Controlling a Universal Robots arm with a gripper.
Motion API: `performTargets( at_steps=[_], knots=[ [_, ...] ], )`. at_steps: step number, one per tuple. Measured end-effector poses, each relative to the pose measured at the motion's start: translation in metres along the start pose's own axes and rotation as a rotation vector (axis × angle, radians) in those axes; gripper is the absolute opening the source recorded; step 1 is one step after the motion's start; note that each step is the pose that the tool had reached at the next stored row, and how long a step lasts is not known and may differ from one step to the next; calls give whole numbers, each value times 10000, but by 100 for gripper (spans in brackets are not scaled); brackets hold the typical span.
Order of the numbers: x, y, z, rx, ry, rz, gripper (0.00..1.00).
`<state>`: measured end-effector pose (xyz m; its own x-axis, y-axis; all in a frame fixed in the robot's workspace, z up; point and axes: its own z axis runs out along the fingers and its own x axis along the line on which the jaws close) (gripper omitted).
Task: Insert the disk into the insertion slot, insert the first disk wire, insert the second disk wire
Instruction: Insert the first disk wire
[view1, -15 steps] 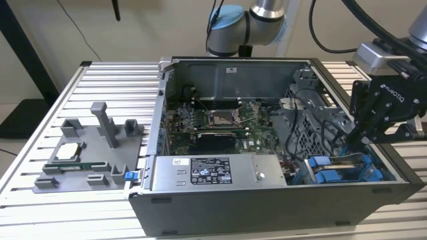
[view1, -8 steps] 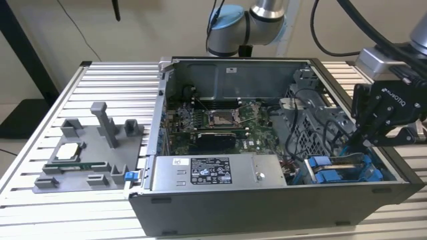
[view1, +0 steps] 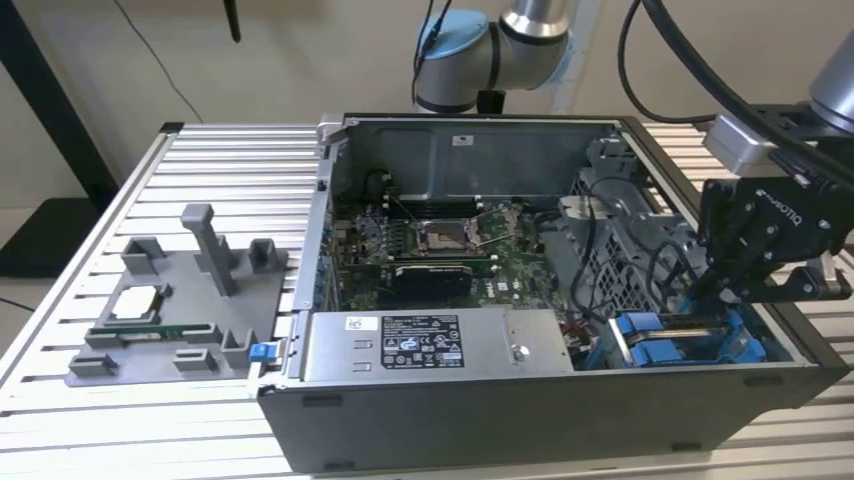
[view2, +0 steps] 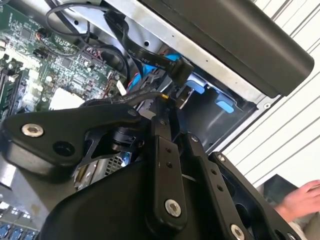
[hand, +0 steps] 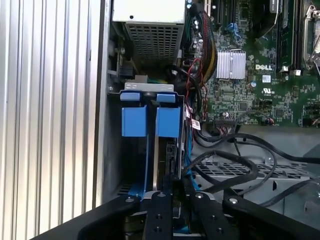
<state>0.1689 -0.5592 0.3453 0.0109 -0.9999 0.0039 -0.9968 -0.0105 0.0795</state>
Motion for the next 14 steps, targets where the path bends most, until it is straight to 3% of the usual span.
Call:
performTargets(
  at_steps=[6,12,14],
  knots=[
    [0,-10,36,0,-34,-23,0],
    [0,-15,56,3,-235,-15,0],
    [0,-15,56,3,-244,17,0]
  ],
)
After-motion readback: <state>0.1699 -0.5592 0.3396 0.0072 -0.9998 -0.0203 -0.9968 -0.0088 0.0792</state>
